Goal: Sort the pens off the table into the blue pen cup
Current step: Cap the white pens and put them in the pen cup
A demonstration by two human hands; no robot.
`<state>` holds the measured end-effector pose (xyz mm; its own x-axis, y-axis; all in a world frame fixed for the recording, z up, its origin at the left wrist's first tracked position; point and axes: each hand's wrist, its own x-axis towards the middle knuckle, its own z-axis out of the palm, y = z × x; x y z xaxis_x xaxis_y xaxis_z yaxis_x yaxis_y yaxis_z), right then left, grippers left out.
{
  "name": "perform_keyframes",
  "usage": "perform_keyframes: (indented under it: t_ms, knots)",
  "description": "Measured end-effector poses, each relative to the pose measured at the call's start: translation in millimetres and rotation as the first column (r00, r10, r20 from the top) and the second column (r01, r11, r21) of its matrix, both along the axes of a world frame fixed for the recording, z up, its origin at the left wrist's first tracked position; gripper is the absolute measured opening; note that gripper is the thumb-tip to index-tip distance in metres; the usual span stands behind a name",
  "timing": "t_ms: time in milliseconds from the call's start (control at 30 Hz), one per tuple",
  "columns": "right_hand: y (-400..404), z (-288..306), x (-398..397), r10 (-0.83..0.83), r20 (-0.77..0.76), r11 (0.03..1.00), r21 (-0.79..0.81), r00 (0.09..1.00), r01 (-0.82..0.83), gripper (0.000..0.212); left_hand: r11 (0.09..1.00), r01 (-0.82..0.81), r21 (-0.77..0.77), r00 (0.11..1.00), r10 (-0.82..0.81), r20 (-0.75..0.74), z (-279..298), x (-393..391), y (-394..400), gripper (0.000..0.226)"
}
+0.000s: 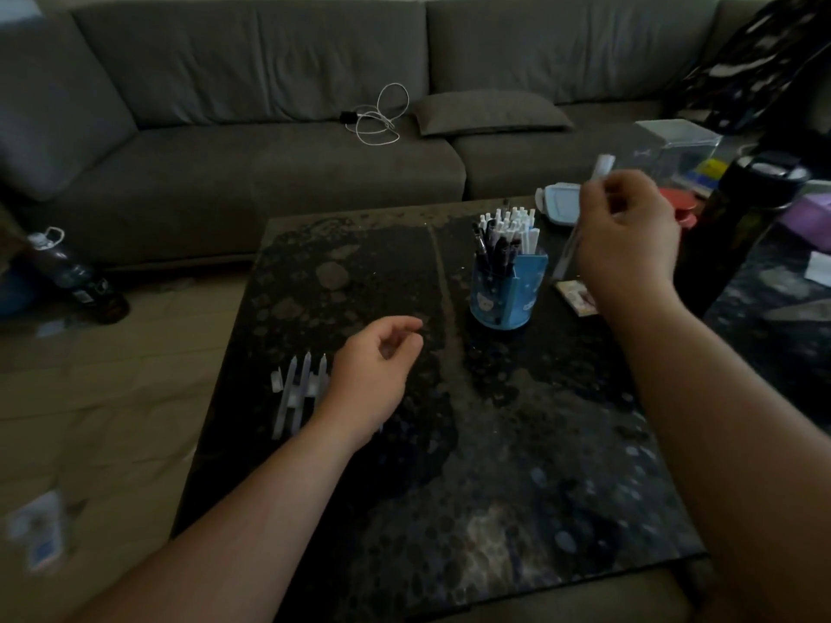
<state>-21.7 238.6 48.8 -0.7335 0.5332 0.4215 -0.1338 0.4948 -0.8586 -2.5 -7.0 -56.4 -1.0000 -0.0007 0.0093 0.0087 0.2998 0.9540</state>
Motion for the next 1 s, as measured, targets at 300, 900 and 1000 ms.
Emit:
perform_keyframes:
  t_ms: [300, 900, 1000]
  knots:
    - [6, -45, -18, 0.049, 0.192, 0.985, 0.153, 0.980, -0.079, 0.012, 0.979, 0.079, -0.188, 0.997, -0.081, -0.006, 4, 7, -1, 0.014]
    - [-30, -75, 2, 0.105, 0.411, 0.990, 0.042, 0.906, -0.134, 0.012, 0.756, -0.186, -0.628, 0.981, 0.110, -0.158, -7, -19, -34, 0.044]
    - [-60, -86, 5, 0.406, 0.622, 0.839, 0.037, 0.669, -0.544, 0.019, 0.692, -0.155, -0.705, 0.988, 0.111, -0.109, -8, -21, -44, 0.025]
